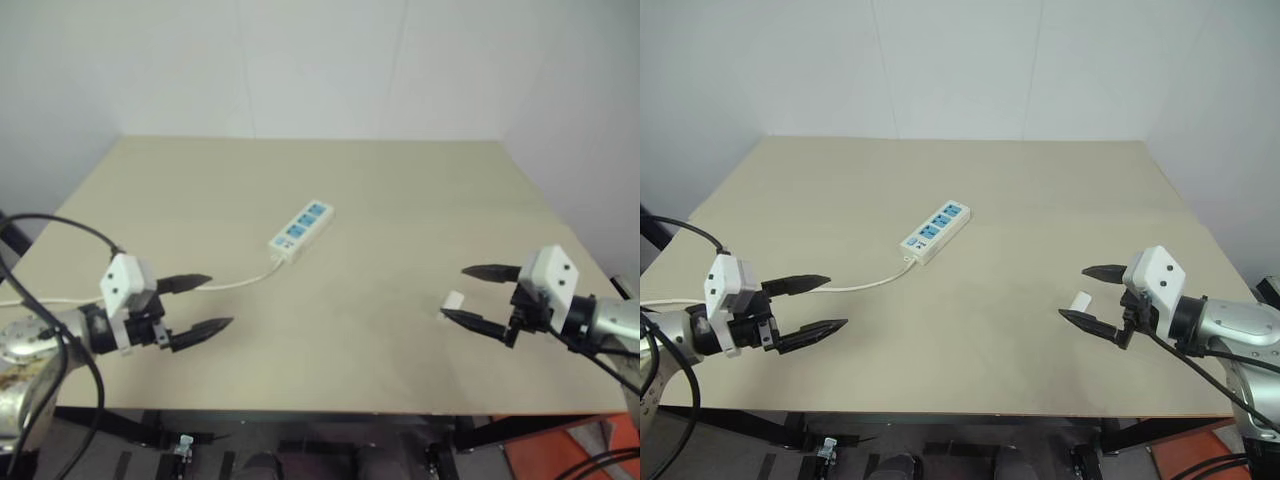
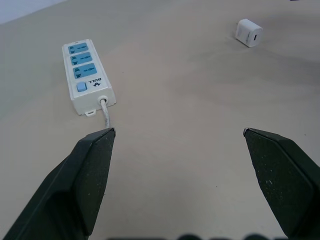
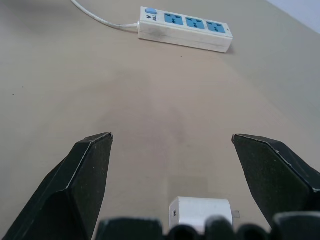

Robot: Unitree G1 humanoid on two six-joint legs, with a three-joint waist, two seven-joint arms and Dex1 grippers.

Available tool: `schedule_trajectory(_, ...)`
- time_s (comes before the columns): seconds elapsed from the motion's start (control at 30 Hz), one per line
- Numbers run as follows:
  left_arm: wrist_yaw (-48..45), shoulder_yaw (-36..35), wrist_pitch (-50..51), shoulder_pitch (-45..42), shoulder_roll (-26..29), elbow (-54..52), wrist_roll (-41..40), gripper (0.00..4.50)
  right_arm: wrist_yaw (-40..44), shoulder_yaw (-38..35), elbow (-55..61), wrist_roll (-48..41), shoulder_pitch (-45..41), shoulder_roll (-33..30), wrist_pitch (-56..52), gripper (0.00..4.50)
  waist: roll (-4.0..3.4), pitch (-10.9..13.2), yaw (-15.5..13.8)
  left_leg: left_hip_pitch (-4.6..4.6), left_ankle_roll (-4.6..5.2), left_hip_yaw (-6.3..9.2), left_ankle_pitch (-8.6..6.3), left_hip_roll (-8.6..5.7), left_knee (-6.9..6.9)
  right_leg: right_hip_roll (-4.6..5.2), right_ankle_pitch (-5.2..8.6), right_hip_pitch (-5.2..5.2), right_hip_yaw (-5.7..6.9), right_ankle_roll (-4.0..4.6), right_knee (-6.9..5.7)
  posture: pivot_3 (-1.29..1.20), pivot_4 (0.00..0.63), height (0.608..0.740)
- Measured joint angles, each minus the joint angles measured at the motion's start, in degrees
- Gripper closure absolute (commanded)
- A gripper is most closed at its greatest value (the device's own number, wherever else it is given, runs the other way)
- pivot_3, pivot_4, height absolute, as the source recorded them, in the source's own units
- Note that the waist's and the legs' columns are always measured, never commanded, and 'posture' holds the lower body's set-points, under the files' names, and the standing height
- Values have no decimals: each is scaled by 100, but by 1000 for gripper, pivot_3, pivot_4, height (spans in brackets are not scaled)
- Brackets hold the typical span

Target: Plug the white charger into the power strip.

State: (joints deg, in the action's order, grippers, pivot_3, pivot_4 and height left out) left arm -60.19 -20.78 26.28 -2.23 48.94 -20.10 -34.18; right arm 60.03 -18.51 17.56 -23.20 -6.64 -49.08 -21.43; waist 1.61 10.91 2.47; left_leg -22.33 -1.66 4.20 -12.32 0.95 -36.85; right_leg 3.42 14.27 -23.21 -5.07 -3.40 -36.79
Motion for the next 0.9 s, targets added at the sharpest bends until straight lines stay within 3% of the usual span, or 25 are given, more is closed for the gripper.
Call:
schedule_trajectory(0.27, 34, 205, -44, -210, -103, 133, 58, 35, -75, 0, 23, 0, 16, -15, 0, 0, 0, 0, -1, 0, 0, 0, 0, 0, 0, 0, 0, 0, 0, 0, -1, 0, 150, 740)
schedule_trajectory(0.37, 539, 541, 18, -637, -179, 384, 475, 35, -136, 7, 47, 3, 21, -16, 0, 0, 0, 0, -14, 2, 0, 2, 0, -2, -2, -1, -1, 4, 0, -2, -3, 0, 150, 740)
schedule_trajectory(0.6, 1454, 1766, 239, -2359, -794, 1717, 1498, 35, -240, 188, 105, 11, -92, -16, 4, 0, 3, -2, -40, -6, 1, 5, 1, -8, -8, 0, -17, 3, 1, 12, 1, 0, 150, 740)
schedule_trajectory(0.83, 1817, 2696, 258, -3798, -1684, 3932, 2425, 35, -396, 220, 262, 12, -116, -14, 6, 0, 4, -2, -19, -6, 1, 7, 1, -12, -9, 0, -25, 3, 1, 23, -3, 0, 150, 740)
schedule_trajectory(0.9, 1927, 2842, 241, -4020, -1955, 4555, 2622, 419, -412, 222, 338, 6, -111, -13, 6, 0, 4, -2, -7, -7, 1, 7, 1, -12, -9, 0, -25, 2, 1, 23, -3, 0, 150, 740)
